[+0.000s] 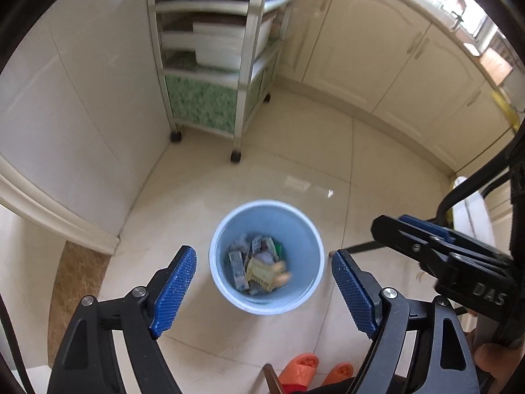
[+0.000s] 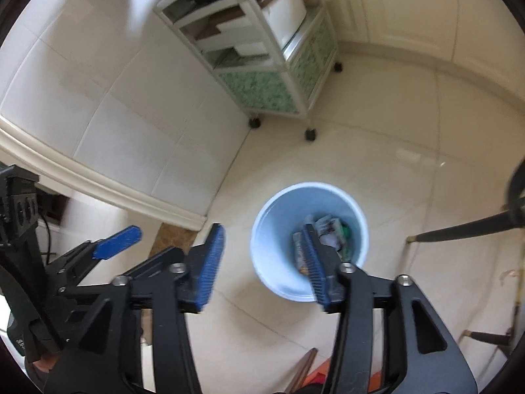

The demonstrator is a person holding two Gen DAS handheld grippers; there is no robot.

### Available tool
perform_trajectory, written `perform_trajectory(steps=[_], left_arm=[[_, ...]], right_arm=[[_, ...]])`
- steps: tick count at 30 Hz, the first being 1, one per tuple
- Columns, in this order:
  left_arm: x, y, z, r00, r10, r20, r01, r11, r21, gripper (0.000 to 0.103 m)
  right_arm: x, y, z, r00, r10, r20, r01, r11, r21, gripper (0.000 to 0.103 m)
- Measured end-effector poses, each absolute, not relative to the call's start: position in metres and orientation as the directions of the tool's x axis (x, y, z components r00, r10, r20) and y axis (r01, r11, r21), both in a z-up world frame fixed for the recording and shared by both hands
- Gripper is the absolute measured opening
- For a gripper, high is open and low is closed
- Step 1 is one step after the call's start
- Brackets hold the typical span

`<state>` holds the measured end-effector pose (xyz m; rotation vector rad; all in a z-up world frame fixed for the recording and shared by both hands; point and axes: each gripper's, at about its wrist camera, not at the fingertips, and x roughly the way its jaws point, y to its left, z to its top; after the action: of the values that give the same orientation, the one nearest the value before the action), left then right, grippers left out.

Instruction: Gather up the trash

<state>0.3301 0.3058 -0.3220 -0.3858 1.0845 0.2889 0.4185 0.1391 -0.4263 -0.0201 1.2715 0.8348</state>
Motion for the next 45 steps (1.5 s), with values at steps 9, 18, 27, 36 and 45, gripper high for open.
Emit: perform_trajectory(steps=[9, 18, 27, 36, 45], left_arm=[[0.288, 0.25, -0.232, 0.617, 0.083, -0.783, -0.331, 0.929, -0.162, 0.088], [0.224, 0.146, -0.13, 0.814, 0.122, -0.568, -0.204, 0.976, -0.082, 0.096], [0.139, 0.031, -0.062, 0.919, -0.001, -0.393, -0.016, 0.999, -0.04, 0.102], [0.03, 0.004, -0.022, 0.952, -0.086, -0.294, 0.093, 0.996, 0.007, 0.102], [-0.068, 0.004, 0.004, 0.978, -0.122, -0.167, 0.126, 0.992, 0.01, 0.102]], right_arm=[[0.377, 0.086, -0.293, 0.339, 0.54, -0.771, -0.613, 0.748, 0.254, 0.093], [0.327, -0.035, -0.181, 0.603, 0.485, -0.633, -0.503, 0.847, 0.17, 0.103], [0.26, -0.17, -0.104, 0.802, 0.319, -0.504, -0.303, 0.946, 0.117, 0.103], [0.178, -0.242, -0.032, 0.917, 0.158, -0.367, -0.153, 0.987, 0.045, 0.103], [0.12, -0.257, 0.01, 0.963, 0.098, -0.25, -0.103, 0.995, -0.006, 0.103]])
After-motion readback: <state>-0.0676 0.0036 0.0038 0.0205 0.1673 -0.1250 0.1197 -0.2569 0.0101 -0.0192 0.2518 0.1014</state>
